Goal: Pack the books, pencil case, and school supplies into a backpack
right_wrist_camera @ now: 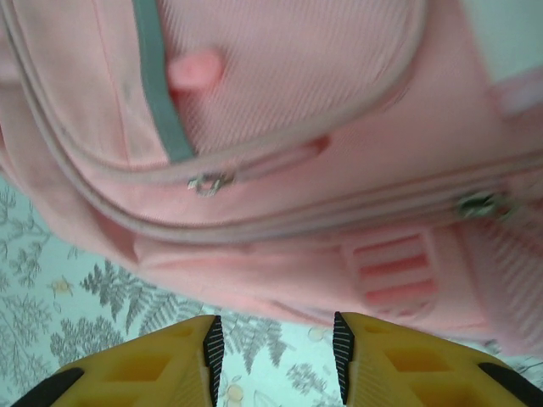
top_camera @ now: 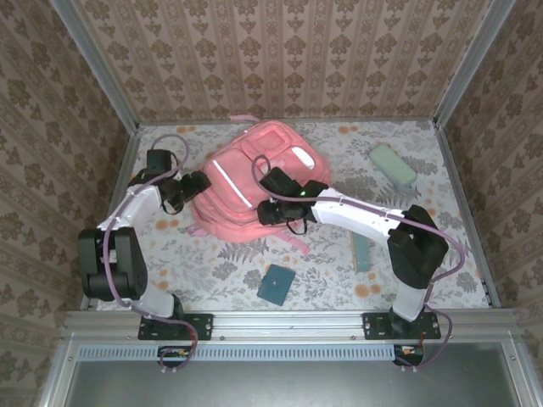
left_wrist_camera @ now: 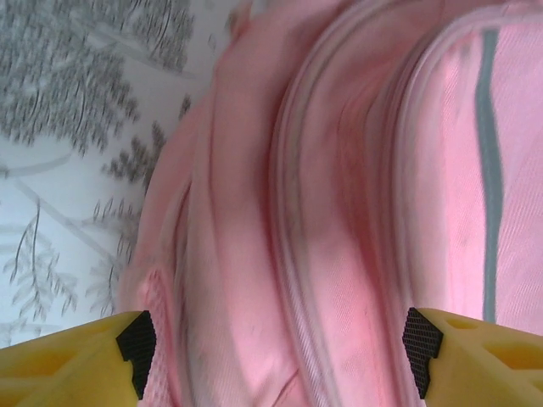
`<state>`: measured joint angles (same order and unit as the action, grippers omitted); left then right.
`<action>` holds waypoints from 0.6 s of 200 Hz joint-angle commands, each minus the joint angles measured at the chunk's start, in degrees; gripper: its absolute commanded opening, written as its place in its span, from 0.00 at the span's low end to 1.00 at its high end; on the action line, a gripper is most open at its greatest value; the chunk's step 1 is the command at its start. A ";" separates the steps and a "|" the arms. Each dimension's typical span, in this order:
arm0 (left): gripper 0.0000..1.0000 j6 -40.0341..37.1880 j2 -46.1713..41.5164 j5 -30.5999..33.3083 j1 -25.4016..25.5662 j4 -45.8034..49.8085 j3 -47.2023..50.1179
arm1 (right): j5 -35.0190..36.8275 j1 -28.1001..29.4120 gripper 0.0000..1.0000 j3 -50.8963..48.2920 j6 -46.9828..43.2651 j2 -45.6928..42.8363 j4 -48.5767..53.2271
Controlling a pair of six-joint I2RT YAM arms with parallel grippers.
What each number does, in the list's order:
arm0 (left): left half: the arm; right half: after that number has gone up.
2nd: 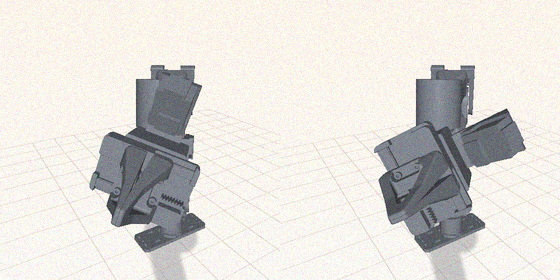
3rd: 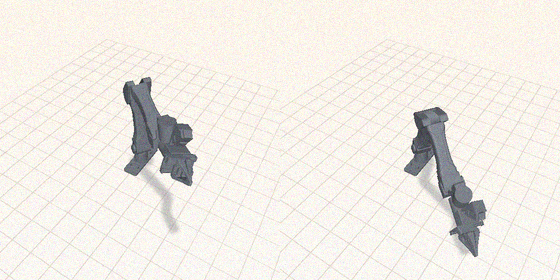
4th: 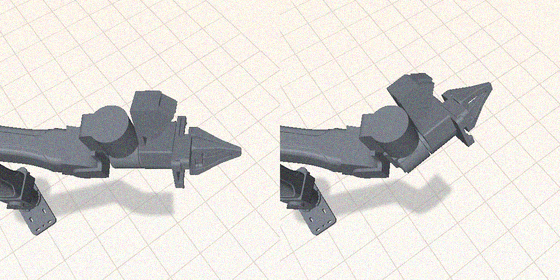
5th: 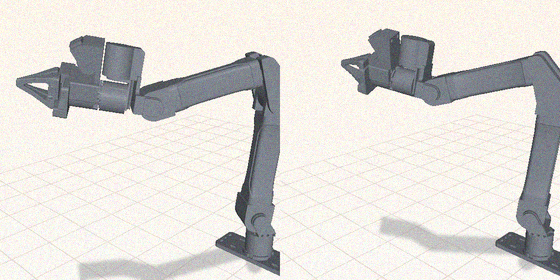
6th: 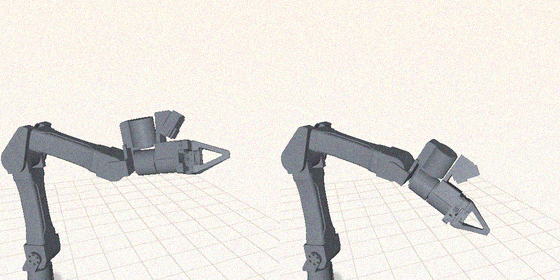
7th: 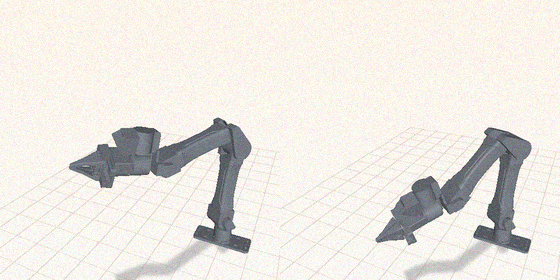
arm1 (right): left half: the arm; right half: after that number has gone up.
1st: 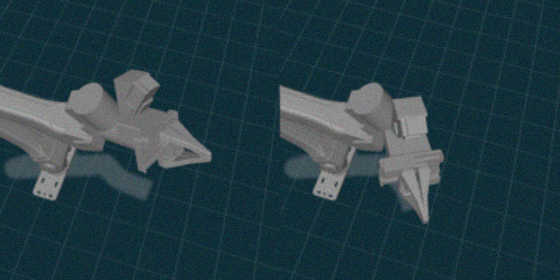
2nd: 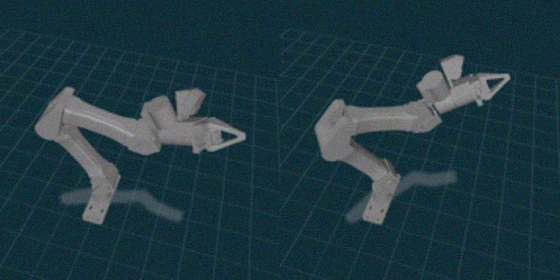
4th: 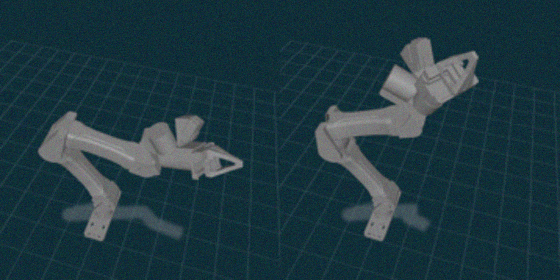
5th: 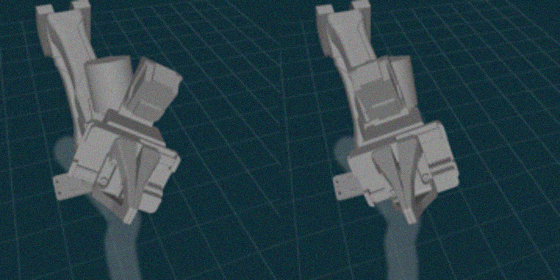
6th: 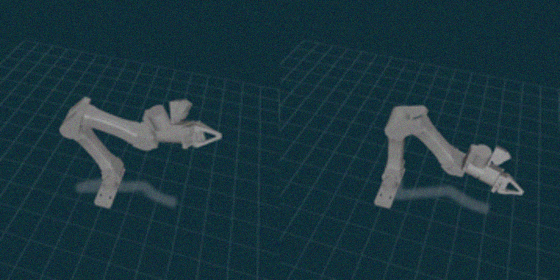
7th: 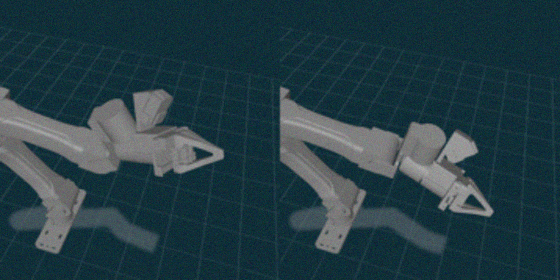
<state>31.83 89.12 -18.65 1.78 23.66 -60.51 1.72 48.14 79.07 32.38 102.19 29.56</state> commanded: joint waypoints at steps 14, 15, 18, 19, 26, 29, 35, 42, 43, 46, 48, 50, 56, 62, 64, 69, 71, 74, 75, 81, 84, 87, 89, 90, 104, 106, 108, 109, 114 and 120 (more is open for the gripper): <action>0.60 -2.55 7.41 -1.70 -0.12 -2.81 -5.42 | -1.74 1.17 0.42 -1.06 3.84 2.67 -4.11; 0.60 -2.56 7.53 -1.76 -0.12 -2.82 -5.46 | -1.73 1.17 0.42 -1.04 3.83 2.71 -4.13; 0.57 -2.57 8.05 -1.93 -0.17 -3.03 -5.49 | -1.49 1.09 0.42 -1.03 3.87 3.01 -4.14; 0.55 -2.57 8.15 -1.96 -0.18 -3.10 -5.45 | -1.43 1.08 0.42 -0.98 3.85 3.14 -4.15; 0.48 -2.57 8.96 -2.12 -0.12 -3.34 -5.43 | -0.90 0.89 0.42 -0.86 3.83 3.86 -4.04; 0.44 -2.49 9.30 -2.21 -0.04 -3.43 -5.31 | -0.72 0.77 0.42 -0.87 3.90 4.08 -4.00; 0.35 -2.46 9.81 -2.43 0.03 -3.44 -5.04 | -0.43 0.49 0.42 -0.93 3.76 4.55 -3.99; 0.25 -2.27 9.93 -2.70 0.21 -3.60 -4.55 | -0.08 -0.01 0.42 -0.96 3.79 5.13 -3.98; 0.25 -2.29 9.93 -2.70 0.27 -3.66 -4.45 | -0.02 -0.08 0.42 -0.99 3.77 5.26 -3.98; 0.19 -2.16 9.90 -2.70 0.39 -3.89 -4.08 | 0.22 -0.41 0.42 -1.01 3.73 5.52 -3.93; 0.16 -2.05 9.75 -2.59 0.41 -4.00 -3.82 | 0.28 -0.57 0.42 -1.02 3.67 5.62 -3.97; 0.13 -1.91 9.64 -2.54 0.48 -4.11 -3.54 | 0.37 -0.76 0.42 -1.02 3.70 5.80 -3.94; 0.07 -1.60 9.01 -2.01 0.83 -4.38 -2.56 | 0.56 -1.39 0.42 -1.11 3.65 6.30 -3.90; 0.02 -1.23 8.16 -1.49 1.16 -4.68 -1.47 | 0.69 -2.09 0.42 -1.10 3.50 6.75 -3.75; 0.02 -1.07 7.82 -1.23 1.30 -4.74 -1.04 | 0.78 -2.37 0.42 -1.04 3.48 6.89 -3.77; 0.01 -0.68 7.07 -0.65 1.64 -4.76 -0.02 | 1.03 -3.08 0.42 -1.04 3.29 7.14 -3.72; 0.01 -0.53 6.56 -0.45 1.75 -4.83 0.42 | 1.17 -3.30 0.42 -0.96 3.17 7.23 -3.70; 0.00 -0.30 5.92 -0.15 1.89 -4.86 1.02 | 1.45 -3.73 0.42 -0.97 3.04 7.37 -3.69; 0.00 -0.20 5.68 0.03 1.99 -4.90 1.28 | 1.54 -3.83 0.42 -0.91 3.04 7.43 -3.66; 0.00 0.41 4.49 0.77 2.31 -4.90 2.63 | 1.91 -4.59 0.42 -0.79 2.62 7.56 -3.71; 0.00 0.66 3.77 0.95 2.44 -5.10 3.42 | 2.04 -5.01 0.42 -0.74 2.43 7.76 -3.72; 0.00 0.89 3.04 1.13 2.58 -5.27 4.12 | 2.08 -5.45 0.42 -0.58 2.23 7.88 -3.75; 0.00 1.13 2.54 1.22 2.67 -5.33 4.80 | 2.18 -5.74 0.42 -0.47 2.07 8.01 -3.86; 0.00 1.22 2.28 1.24 2.73 -5.40 5.06 | 2.16 -5.89 0.42 -0.39 1.98 8.06 -3.88; 0.00 2.56 -1.48 2.28 3.49 -5.78 8.77 | 2.57 -7.97 0.42 0.97 1.05 8.96 -3.51; 0.00 2.76 -2.00 2.41 3.56 -5.79 9.32 | 2.47 -8.26 0.42 1.17 0.83 9.18 -3.47; 0.00 2.92 -2.48 2.42 3.57 -5.88 9.77 | 2.47 -8.57 0.42 1.46 0.66 9.32 -3.37; 0.00 3.03 -2.78 2.41 3.67 -5.89 10.00 | 2.53 -8.71 0.42 1.58 0.58 9.42 -3.33; 0.00 3.49 -3.98 2.54 4.00 -5.86 11.16 | 2.71 -9.36 0.42 2.30 0.07 9.84 -3.05; 0.00 4.10 -5.40 2.65 4.35 -5.90 12.52 | 3.00 -10.19 0.42 3.27 -0.40 10.48 -2.70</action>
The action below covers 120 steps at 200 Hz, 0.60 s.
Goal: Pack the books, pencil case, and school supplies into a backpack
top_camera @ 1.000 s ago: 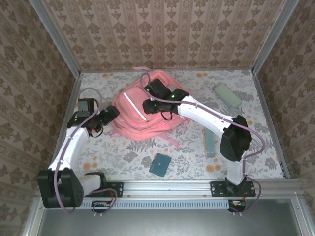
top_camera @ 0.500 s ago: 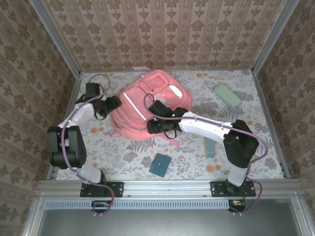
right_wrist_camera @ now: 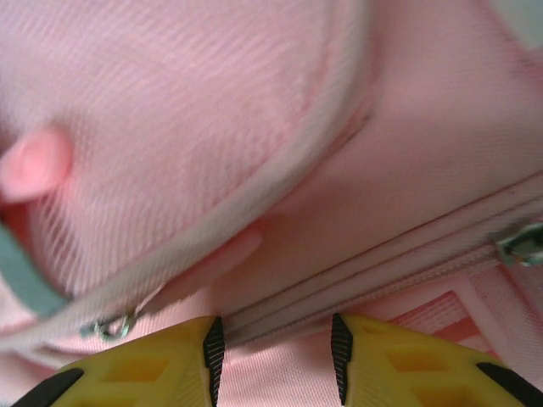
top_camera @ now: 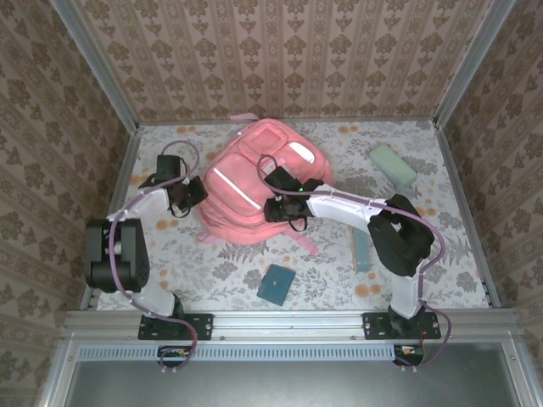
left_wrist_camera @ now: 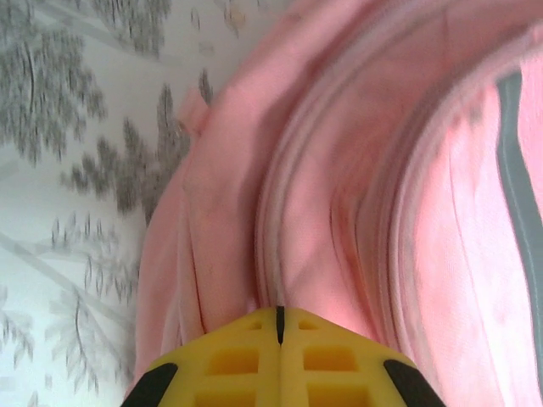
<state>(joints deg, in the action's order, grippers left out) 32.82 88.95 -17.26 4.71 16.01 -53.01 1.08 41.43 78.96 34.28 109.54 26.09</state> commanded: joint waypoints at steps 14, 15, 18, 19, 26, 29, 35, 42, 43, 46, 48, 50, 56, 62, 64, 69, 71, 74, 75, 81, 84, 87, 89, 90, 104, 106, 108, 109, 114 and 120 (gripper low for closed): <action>0.00 4.26 -8.35 1.16 2.59 1.52 7.73 | 3.84 -5.45 0.42 5.89 -3.54 4.87 1.46; 0.00 4.35 -8.44 1.17 2.68 1.54 7.83 | 3.79 -5.56 0.42 6.14 -3.57 4.97 1.53; 0.00 4.55 -9.12 1.24 3.01 1.70 8.20 | 3.75 -5.99 0.42 6.68 -3.80 5.38 1.73; 0.00 4.63 -9.22 1.29 3.15 1.72 8.33 | 3.75 -6.09 0.42 6.97 -3.88 5.53 1.80; 0.00 5.02 -10.47 1.43 3.98 2.07 9.06 | 3.57 -7.01 0.43 8.40 -4.42 6.62 2.23; 0.00 5.26 -10.91 1.43 4.40 2.14 9.30 | 3.54 -7.45 0.42 8.93 -4.58 7.06 2.56; 0.00 5.88 -11.70 1.51 5.19 2.20 9.79 | 3.39 -8.11 0.43 10.33 -5.02 8.21 3.02; 0.00 6.71 -12.69 1.67 6.22 2.27 10.40 | 3.26 -8.84 0.42 12.23 -5.56 9.42 3.62; 0.00 6.77 -12.81 1.73 6.42 2.27 10.48 | 3.24 -8.92 0.42 12.51 -5.68 9.62 3.71; 0.00 7.22 -13.21 1.85 6.80 2.25 10.74 | 3.12 -9.20 0.42 13.34 -5.96 10.16 4.01; 0.00 7.45 -13.50 1.98 7.40 2.20 10.94 | 3.07 -9.36 0.43 13.79 -6.15 10.59 4.16; 0.00 7.86 -13.79 2.03 7.68 2.17 11.12 | 3.01 -9.55 0.42 14.39 -6.29 10.96 4.35; 0.00 8.92 -14.55 2.58 9.01 1.98 11.61 | 2.94 -10.01 0.43 15.99 -6.69 12.05 4.36; 0.00 10.04 -15.43 2.87 10.32 1.58 12.28 | 3.00 -10.49 0.43 17.75 -6.89 13.07 6.31; 0.00 10.46 -15.68 2.92 10.83 1.51 12.42 | 2.95 -10.67 0.43 18.23 -7.00 13.42 6.51; 0.00 11.57 -16.33 3.25 12.14 0.92 12.92 | 2.91 -11.03 0.42 19.46 -7.16 14.10 7.07; 0.00 11.99 -16.63 3.49 12.67 0.84 13.11 | 2.84 -11.20 0.42 19.96 -7.18 14.32 7.29; 0.00 12.51 -16.98 3.82 13.51 0.62 13.35 | 2.80 -11.38 0.43 20.62 -7.22 14.70 7.52; 0.00 12.78 -17.10 3.99 13.85 0.61 13.45 | 2.79 -11.46 0.42 20.79 -7.26 14.81 7.59; 0.00 13.84 -17.65 4.78 15.63 0.22 13.86 | 2.79 -11.82 0.43 21.90 -7.43 15.23 7.96; 0.00 14.41 -17.93 5.07 16.52 0.03 14.04 | 2.77 -11.96 0.43 22.32 -7.50 15.40 8.01; 0.00 14.97 -18.12 5.44 17.49 -0.21 14.21 | 2.74 -12.06 0.43 22.70 -7.62 15.49 8.01; 0.00 15.23 -18.18 5.58 17.91 -0.48 14.35 | 2.77 -12.18 0.43 22.90 -7.64 15.57 8.08; 0.00 15.42 -18.19 5.70 18.16 -0.55 14.43 | 2.78 -12.22 0.43 22.95 -7.69 15.55 8.14; 0.00 17.54 -18.21 6.99 21.95 -1.27 14.79 | 2.86 -12.75 0.43 23.70 -7.85 15.04 8.57; 0.00 17.85 -18.20 7.11 22.81 -1.43 14.78 | 2.80 -12.81 0.43 23.74 -7.90 14.84 8.62; 0.00 18.13 -18.20 7.23 23.33 -1.69 14.85 | 2.86 -12.83 0.43 23.66 -7.91 14.63 8.63; 0.00 18.19 -18.20 7.32 23.55 -1.77 14.95 | 2.91 -12.85 0.43 23.64 -7.96 14.56 8.63; 0.00 18.82 -18.19 7.68 24.49 -2.42 15.03 | 3.10 -12.95 0.44 23.32 -8.02 13.95 8.63; 0.00 19.42 -18.20 8.07 25.87 -3.19 15.09 | 3.55 -13.08 0.44 22.72 -8.16 13.01 8.59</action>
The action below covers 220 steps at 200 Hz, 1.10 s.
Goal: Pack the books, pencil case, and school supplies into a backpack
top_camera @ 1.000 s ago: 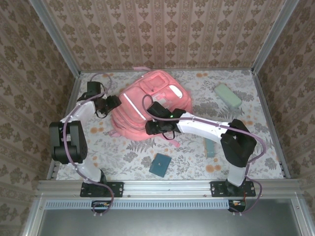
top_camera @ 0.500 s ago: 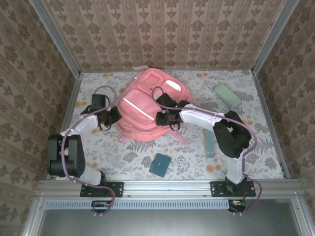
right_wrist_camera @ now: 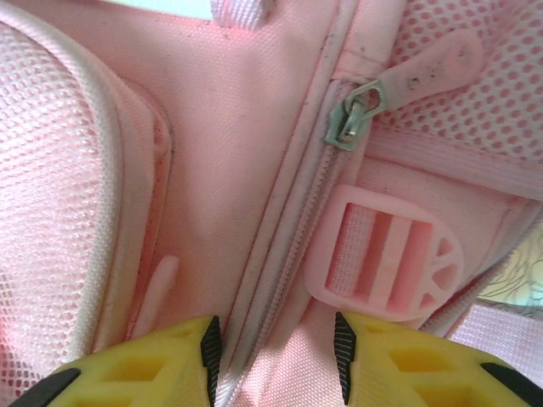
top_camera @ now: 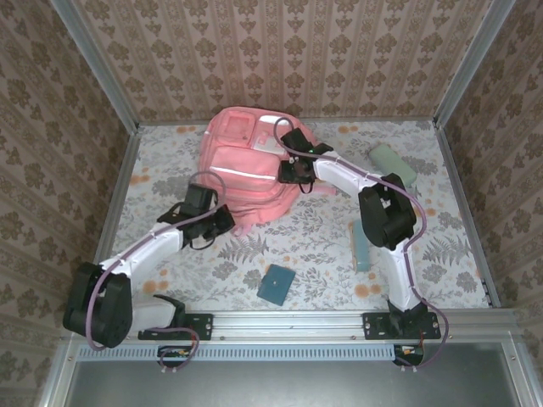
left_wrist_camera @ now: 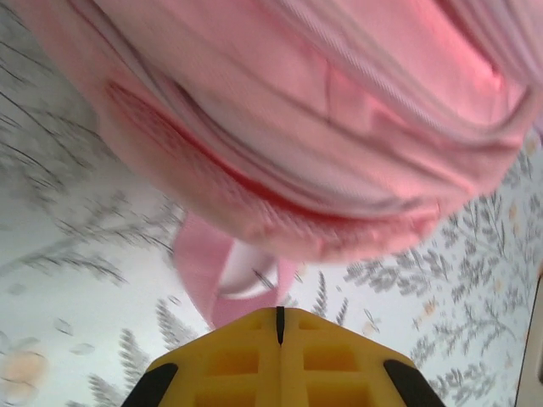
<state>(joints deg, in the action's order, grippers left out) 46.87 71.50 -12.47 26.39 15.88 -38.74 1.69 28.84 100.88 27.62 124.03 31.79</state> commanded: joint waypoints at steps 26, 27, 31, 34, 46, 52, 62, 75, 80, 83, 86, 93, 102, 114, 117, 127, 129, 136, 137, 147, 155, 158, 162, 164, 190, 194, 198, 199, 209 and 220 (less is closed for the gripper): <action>0.08 4.38 -0.14 4.62 6.55 -1.25 -2.54 | 4.23 -0.80 0.48 -4.37 -1.77 -7.38 2.09; 0.10 4.16 -0.14 4.63 6.56 -1.05 -2.78 | 4.26 -0.76 0.48 -4.59 -1.77 -7.61 2.11; 0.14 3.50 -0.06 4.92 6.65 -0.05 -3.67 | 4.36 -0.78 0.49 -5.69 -1.72 -8.74 1.86; 0.14 2.70 -0.10 5.18 6.65 0.67 -4.35 | 4.37 -0.80 0.49 -6.62 -1.67 -9.66 1.68; 0.20 -1.21 -0.18 6.35 6.58 3.77 -7.46 | 3.98 -0.80 0.50 -10.64 -1.29 -13.65 0.49; 0.26 -3.82 0.00 6.90 6.45 5.04 -9.14 | 3.71 -0.80 0.50 -12.70 -0.95 -15.64 -0.19; 0.36 -9.32 0.88 7.17 5.90 7.91 -13.08 | 3.13 -0.76 0.50 -16.55 -0.33 -19.49 -0.72; 0.47 -17.12 3.45 8.03 5.17 12.42 -18.90 | 2.77 -0.72 0.51 -21.18 0.58 -24.30 -3.43; 0.51 -21.30 4.70 8.62 5.14 14.29 -21.01 | 2.70 -0.72 0.51 -22.80 0.99 -26.06 -3.85; 0.53 -23.57 5.43 9.07 5.16 15.26 -22.57 | 2.56 -0.72 0.51 -23.68 1.20 -27.21 -3.95; 0.55 -25.33 6.35 9.62 5.16 16.25 -23.93 | 2.53 -0.72 0.51 -24.55 1.40 -28.32 -4.15; 0.58 -30.00 8.43 11.30 5.16 18.58 -26.93 | 2.44 -0.64 0.51 -26.31 1.93 -30.75 -4.32; 0.63 -35.40 10.87 13.51 5.15 20.83 -30.34 | 2.25 -0.63 0.51 -28.56 2.46 -33.78 -4.48; 0.70 -41.38 13.88 16.69 5.16 22.40 -33.45 | 2.49 -0.46 0.52 -31.14 2.98 -37.42 -4.80; 0.71 -43.14 14.46 17.49 5.16 22.51 -33.93 | 2.61 -0.45 0.52 -31.78 3.14 -38.30 -4.79; 0.73 -48.30 15.98 19.86 5.16 22.19 -35.05 | 2.85 -0.45 0.53 -33.79 3.76 -41.54 -4.80; 0.73 -49.45 16.20 20.16 5.16 21.89 -35.08 | 2.80 -0.45 0.53 -34.16 3.81 -42.10 -4.83; 0.74 -53.10 16.55 21.09 5.24 20.31 -34.70 | 2.85 -0.44 0.53 -35.60 4.26 -43.87 -5.06; 0.74 -53.55 16.56 21.17 5.25 20.06 -34.67 | 2.86 -0.40 0.53 -35.76 4.27 -43.92 -5.11; 0.74 -59.65 16.49 21.30 5.29 17.60 -33.66 | 2.94 -0.42 0.54 -37.67 4.69 -47.81 -5.15; 0.74 -63.98 16.08 21.35 5.42 15.35 -32.20 | 3.19 -0.41 0.54 -38.86 4.94 -49.69 -4.92; 0.75 -65.81 15.90 21.26 5.49 14.39 -31.55 | 3.36 -0.40 0.54 -39.24 5.03 -50.38 -4.76; 0.75 -68.47 15.67 21.24 5.44 13.22 -30.74 | 3.51 -0.42 0.54 -39.81 5.14 -51.26 -4.63; 0.75 -69.78 15.57 21.19 5.54 12.75 -30.29 | 3.60 -0.36 0.54 -40.02 5.23 -51.69 -4.59; 0.83 -82.01 16.34 25.32 6.21 8.27 -27.05 | 3.80 -0.45 0.55 -43.79 6.12 -56.59 -4.65; 0.83 -83.14 16.89 25.91 6.09 8.06 -27.00 | 3.84 -0.45 0.55 -44.26 6.30 -57.20 -4.55; 0.83 -84.42 17.32 26.28 5.89 7.91 -26.96 | 3.88 -0.43 0.55 -44.63 6.37 -57.66 -4.40; 0.83 -84.58 17.51 26.36 5.88 7.84 -27.02 | 3.91 -0.44 0.55 -44.72 6.39 -57.84 -4.34; 0.83 -86.72 19.05 28.25 5.78 6.80 -27.10 | 3.78 -0.38 0.55 -45.67 6.87 -59.05 -4.27; 0.83 -88.73 20.58 28.71 5.64 5.78 -27.19 | 3.14 -0.45 0.54 -46.70 7.42 -60.11 -4.53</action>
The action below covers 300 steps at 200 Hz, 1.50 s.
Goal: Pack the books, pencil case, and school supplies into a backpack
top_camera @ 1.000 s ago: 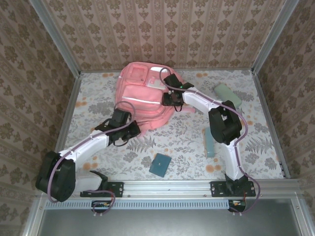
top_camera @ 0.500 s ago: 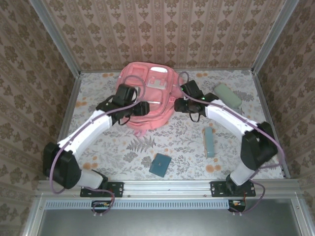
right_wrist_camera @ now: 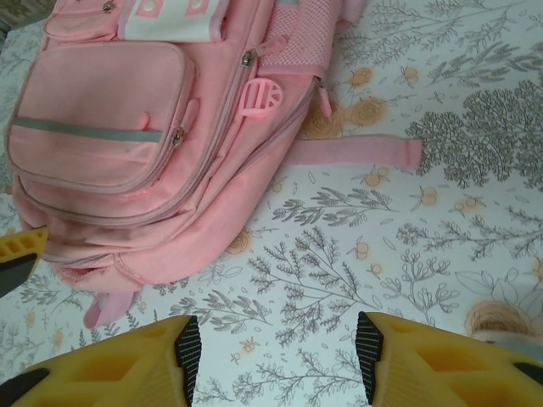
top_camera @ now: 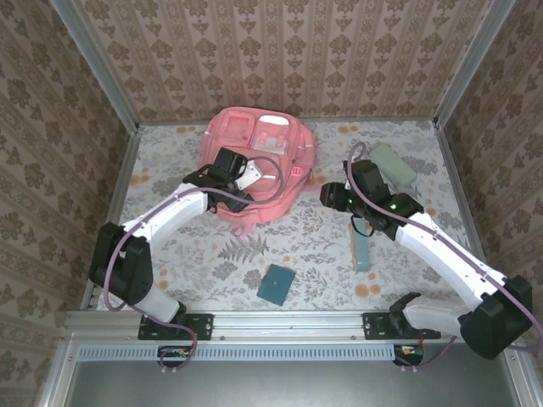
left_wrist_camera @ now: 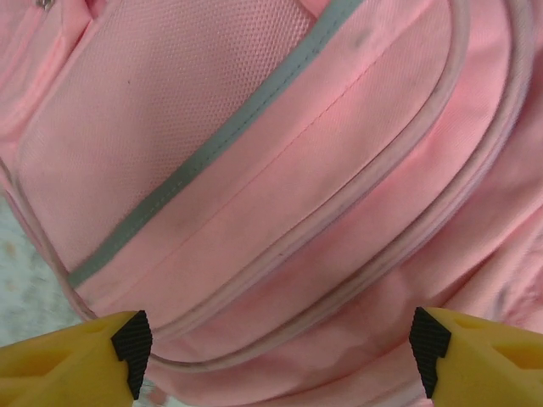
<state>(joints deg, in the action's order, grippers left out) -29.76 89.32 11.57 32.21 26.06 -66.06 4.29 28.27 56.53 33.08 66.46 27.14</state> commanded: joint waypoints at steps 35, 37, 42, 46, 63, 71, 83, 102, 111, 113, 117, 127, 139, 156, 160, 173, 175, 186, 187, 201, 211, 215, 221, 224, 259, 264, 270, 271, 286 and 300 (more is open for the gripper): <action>0.75 -13.94 5.05 2.82 -1.59 -5.67 -2.07 | 0.25 0.15 0.55 -5.13 2.63 -4.82 0.84; 0.75 -14.17 5.24 2.64 -1.66 -5.67 -2.06 | 0.31 0.15 0.55 -5.30 2.68 -4.97 0.89; 0.73 -14.63 5.62 2.13 -1.83 -5.76 -2.14 | 0.30 0.17 0.55 -5.82 2.88 -5.38 0.99; 0.72 -14.86 5.91 1.86 -2.00 -5.93 -2.14 | 0.44 0.16 0.55 -6.18 3.02 -5.70 1.07; 0.58 -14.63 7.19 1.44 -2.96 -6.52 -2.41 | 0.66 0.17 0.55 -7.68 3.69 -7.65 1.25; 0.60 -14.76 7.89 0.85 -3.28 -6.34 -2.63 | 0.81 0.14 0.54 -8.35 4.07 -8.37 1.25; 0.60 -14.89 8.99 0.61 -3.79 -6.56 -2.62 | 0.84 0.19 0.54 -9.21 4.57 -9.21 1.17; 0.54 -14.67 10.70 -0.57 -4.17 -6.48 -2.88 | 0.72 0.18 0.55 -9.88 5.36 -9.89 1.17; 0.42 -14.42 11.37 -1.16 -4.17 -5.82 -3.39 | 0.58 0.20 0.55 -10.20 5.75 -10.26 1.17; 0.39 -14.27 11.44 -1.26 -4.10 -5.51 -3.49 | 0.59 0.20 0.55 -10.32 5.83 -10.40 1.17; 0.32 -13.93 11.62 -1.63 -4.08 -5.11 -3.83 | 0.67 0.21 0.55 -10.51 5.99 -10.65 1.17; 0.12 -13.21 11.84 -1.78 -3.79 -4.31 -4.38 | 0.73 0.26 0.55 -10.97 6.20 -11.18 1.08; 0.00 -12.54 11.62 -1.38 -2.96 -3.67 -4.81 | 1.00 0.21 0.55 -11.59 6.55 -11.61 0.90; 0.00 -11.12 10.13 -0.53 -0.48 -2.91 -4.80 | 1.11 0.21 0.55 -12.35 6.98 -11.61 0.24; 0.00 -10.64 9.67 -0.08 0.20 -2.69 -4.79 | 0.99 0.25 0.55 -12.53 7.12 -11.49 0.01; 0.00 -8.68 8.56 0.20 2.93 -0.45 -5.59 | 0.78 0.23 0.55 -12.98 7.34 -11.35 -0.61; 0.00 -8.24 8.41 0.33 3.41 -0.08 -5.86 | 0.84 0.23 0.55 -13.02 7.37 -11.31 -0.71; 0.00 -5.47 8.24 1.77 5.74 2.81 -7.72 | 1.05 0.20 0.55 -13.31 7.35 -11.26 -0.86; 0.00 -5.17 8.28 1.96 5.93 3.09 -7.92 | 1.15 0.20 0.55 -13.34 7.35 -11.26 -0.81; 0.00 -0.40 9.07 1.44 7.91 8.48 -11.61 | 1.61 0.13 0.55 -13.61 7.13 -11.39 -0.51; 0.00 3.50 10.06 0.19 8.90 12.40 -14.81 | 2.16 0.03 0.55 -13.57 6.83 -11.45 0.11; 0.00 5.38 10.47 -0.25 9.31 13.79 -16.10 | 2.52 0.07 0.55 -13.56 6.70 -11.52 0.51; 0.00 8.08 11.16 -1.81 9.58 15.68 -17.98 | 3.16 0.05 0.55 -13.56 6.57 -11.60 1.16; 0.00 9.18 11.56 -2.87 9.71 16.55 -18.91 | 3.57 0.04 0.56 -13.55 6.56 -11.65 1.57; 0.00 21.14 14.79 -10.08 10.50 21.84 -27.37 | 8.10 -0.65 0.62 -14.06 6.56 -13.33 6.38; 0.00 22.33 15.03 -10.92 10.50 22.20 -28.40 | 8.45 -0.84 0.64 -14.24 6.52 -13.75 6.97; 0.00 23.36 15.34 -12.16 10.55 22.74 -29.65 | 8.86 -1.14 0.65 -14.47 6.50 -14.30 7.52; 0.00 23.52 15.40 -12.35 10.58 22.81 -29.87 | 8.96 -1.17 0.65 -14.50 6.48 -14.36 7.59; 0.00 25.76 15.62 -14.31 10.48 23.46 -32.29 | 10.28 -2.05 0.75 -15.04 6.46 -15.41 9.14; 0.00 27.51 15.24 -16.74 10.27 23.27 -33.62 | 10.94 -3.38 0.85 -15.31 6.30 -15.83 10.08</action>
<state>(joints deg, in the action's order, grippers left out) -10.13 105.60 3.22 42.17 47.92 -95.18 11.27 26.61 42.39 39.55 52.18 32.88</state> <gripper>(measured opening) 0.050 0.774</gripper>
